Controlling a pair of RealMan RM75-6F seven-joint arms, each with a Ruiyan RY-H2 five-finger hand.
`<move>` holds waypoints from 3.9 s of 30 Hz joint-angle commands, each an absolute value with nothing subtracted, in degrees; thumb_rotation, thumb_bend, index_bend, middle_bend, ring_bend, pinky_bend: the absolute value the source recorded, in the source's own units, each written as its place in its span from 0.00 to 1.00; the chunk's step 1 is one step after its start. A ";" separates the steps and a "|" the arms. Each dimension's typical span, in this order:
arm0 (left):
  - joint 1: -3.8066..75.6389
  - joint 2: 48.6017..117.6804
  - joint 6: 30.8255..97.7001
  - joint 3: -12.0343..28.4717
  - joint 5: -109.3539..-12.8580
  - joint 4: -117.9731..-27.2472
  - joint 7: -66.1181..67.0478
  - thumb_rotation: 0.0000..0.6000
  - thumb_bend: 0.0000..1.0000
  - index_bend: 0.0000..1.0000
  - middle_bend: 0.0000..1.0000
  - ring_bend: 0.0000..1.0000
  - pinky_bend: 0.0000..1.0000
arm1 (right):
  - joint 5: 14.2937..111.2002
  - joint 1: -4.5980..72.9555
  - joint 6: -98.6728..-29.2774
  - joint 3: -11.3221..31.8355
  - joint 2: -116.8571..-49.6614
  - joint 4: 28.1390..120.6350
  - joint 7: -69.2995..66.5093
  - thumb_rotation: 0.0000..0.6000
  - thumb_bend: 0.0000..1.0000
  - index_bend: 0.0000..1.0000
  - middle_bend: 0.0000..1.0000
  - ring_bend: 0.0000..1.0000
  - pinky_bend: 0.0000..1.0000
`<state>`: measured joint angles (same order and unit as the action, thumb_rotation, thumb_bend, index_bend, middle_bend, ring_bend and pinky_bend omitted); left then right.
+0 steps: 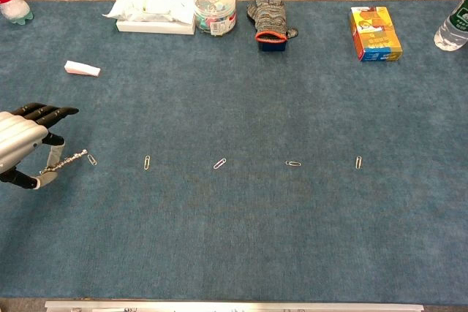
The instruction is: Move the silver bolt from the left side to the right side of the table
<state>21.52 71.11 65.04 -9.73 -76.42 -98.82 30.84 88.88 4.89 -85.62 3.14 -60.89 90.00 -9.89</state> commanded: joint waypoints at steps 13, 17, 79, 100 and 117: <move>21.44 73.96 62.33 -8.39 -74.12 -95.52 33.19 1.00 0.34 0.63 0.00 0.00 0.02 | 88.83 4.74 -85.95 3.23 -60.71 89.92 -10.49 1.00 0.21 0.15 0.02 0.06 0.36; 21.41 74.08 62.31 -8.03 -74.00 -95.60 33.41 1.00 0.34 0.63 0.00 0.00 0.02 | 88.89 4.72 -86.02 3.23 -60.65 89.90 -10.63 1.00 0.21 0.15 0.02 0.06 0.36; 45.67 86.86 55.20 6.89 -53.24 -102.24 47.19 1.00 0.34 0.64 0.00 0.00 0.02 | 88.79 -1.92 -96.66 3.95 -58.47 86.39 -22.10 1.00 0.21 0.15 0.02 0.06 0.36; 56.25 98.33 53.00 9.22 -44.70 -91.08 49.35 1.00 0.34 0.64 0.00 0.00 0.02 | 86.72 -5.37 -99.03 4.79 -58.93 82.89 -27.27 1.00 0.21 0.15 0.03 0.06 0.36; 55.77 94.87 59.08 8.10 -43.34 -94.94 47.67 1.00 0.28 0.10 0.00 0.00 0.02 | 88.43 -4.15 -97.18 4.75 -58.89 84.02 -24.92 1.00 0.21 0.15 0.03 0.06 0.36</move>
